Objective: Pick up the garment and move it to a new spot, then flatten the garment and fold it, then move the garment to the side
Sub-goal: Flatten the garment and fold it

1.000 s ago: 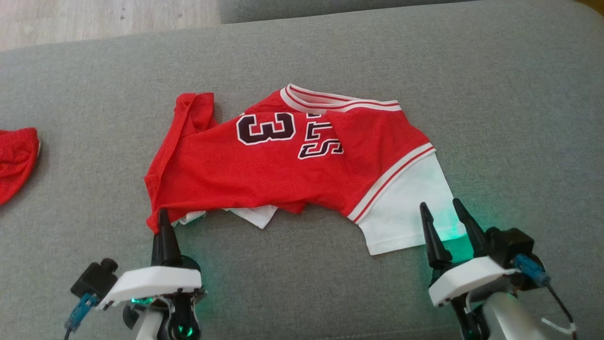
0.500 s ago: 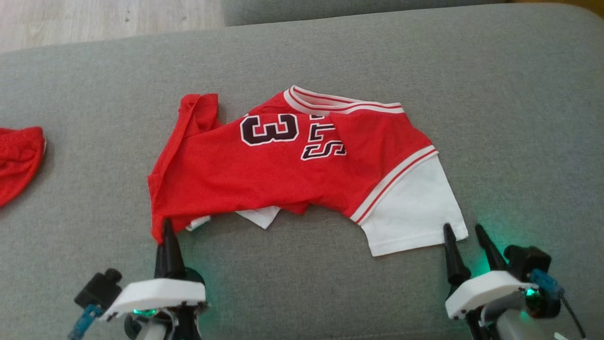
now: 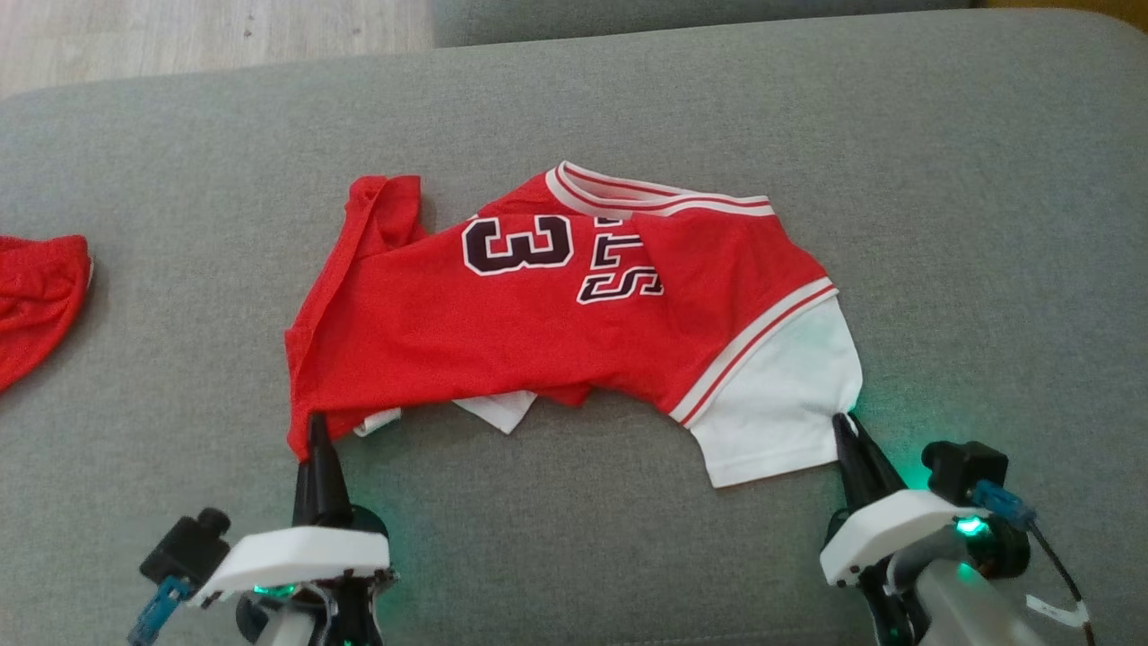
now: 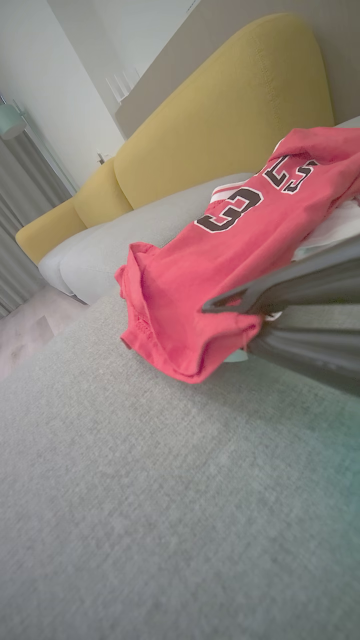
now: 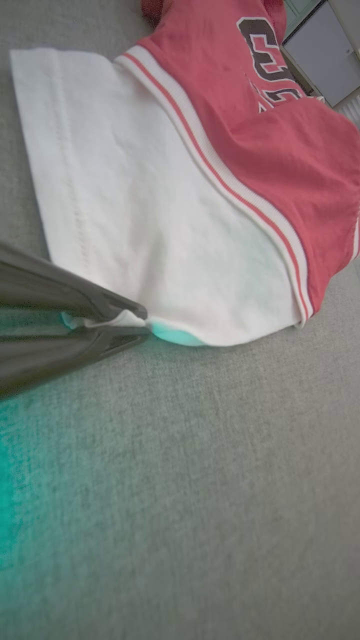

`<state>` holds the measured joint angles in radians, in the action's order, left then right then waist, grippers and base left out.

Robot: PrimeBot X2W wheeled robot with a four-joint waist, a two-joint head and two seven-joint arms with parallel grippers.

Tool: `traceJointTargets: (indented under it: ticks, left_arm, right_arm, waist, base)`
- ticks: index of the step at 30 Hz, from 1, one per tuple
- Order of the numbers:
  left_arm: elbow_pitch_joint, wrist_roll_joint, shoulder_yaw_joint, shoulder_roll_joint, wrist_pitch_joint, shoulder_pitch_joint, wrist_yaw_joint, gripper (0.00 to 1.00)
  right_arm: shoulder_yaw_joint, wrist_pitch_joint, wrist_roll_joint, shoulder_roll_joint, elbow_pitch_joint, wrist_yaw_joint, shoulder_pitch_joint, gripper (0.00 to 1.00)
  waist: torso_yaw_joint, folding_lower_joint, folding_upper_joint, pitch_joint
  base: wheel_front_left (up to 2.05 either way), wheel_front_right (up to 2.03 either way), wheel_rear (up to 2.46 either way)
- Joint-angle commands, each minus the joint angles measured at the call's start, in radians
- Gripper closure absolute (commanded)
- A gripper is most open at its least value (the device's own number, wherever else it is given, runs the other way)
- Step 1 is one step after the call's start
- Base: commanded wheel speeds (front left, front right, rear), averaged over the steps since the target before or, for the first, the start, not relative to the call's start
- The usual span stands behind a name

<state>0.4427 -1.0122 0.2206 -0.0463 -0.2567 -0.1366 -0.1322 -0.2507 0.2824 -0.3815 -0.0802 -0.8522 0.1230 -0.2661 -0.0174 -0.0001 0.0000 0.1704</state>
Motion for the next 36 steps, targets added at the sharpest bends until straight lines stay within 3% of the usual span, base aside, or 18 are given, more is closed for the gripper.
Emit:
traceJointTargets:
  ticks: [1,3,9,16,24,30,36]
  left_arm:
    - [-0.039,0.006,-0.044,-0.004,-0.005,-0.032,0.002,1.0]
    - [-0.054,0.017,-0.051,-0.004,-0.005,-0.036,0.002,1.0]
    - [-0.148,0.056,-0.055,-0.026,-0.005,-0.083,0.002,1.0]
    - [-0.306,0.07,-0.037,-0.149,-0.005,-0.243,0.002,1.0]
    - [-0.373,0.009,0.018,-0.296,-0.005,-0.418,0.002,1.0]
    - [-0.372,-0.069,0.029,-0.34,0.048,-0.509,0.007,1.0]
    - [-0.321,-0.119,0.027,-0.32,0.118,-0.572,0.065,1.0]
  right_arm:
    - [-0.069,-0.026,-0.023,0.029,-0.029,0.008,0.009,1.0]
    - [-0.077,-0.023,-0.055,0.027,-0.002,0.008,-0.008,1.0]
    - [0.008,-0.021,-0.165,0.017,0.242,0.008,-0.033,1.0]
    - [0.132,-0.021,-0.365,0.006,0.557,0.008,-0.118,1.0]
    - [0.164,-0.031,-0.621,-0.048,0.756,0.008,-0.275,1.0]
    - [0.19,-0.1,-0.644,-0.088,0.809,0.008,-0.394,1.0]
    - [0.194,-0.145,-0.546,-0.063,0.674,0.008,-0.515,1.0]
  waist:
    - [0.001,0.0001,0.0,-0.002]
    - [0.002,0.0001,0.0,-0.01]
    - [-0.003,0.0001,0.0,-0.047]
    - [-0.014,0.0001,0.0,-0.144]
    - [-0.02,0.0001,0.0,-0.214]
    - [-0.004,0.0001,0.0,-0.223]
    - [0.003,0.0001,0.0,-0.162]
  base:
    - [0.0,0.0,0.0]
    - [0.0,0.0,0.0]
    - [0.0,0.0,0.0]
    - [0.0,0.0,0.0]
    - [0.0,0.0,0.0]
    - [0.0,0.0,0.0]
    - [0.0,0.0,0.0]
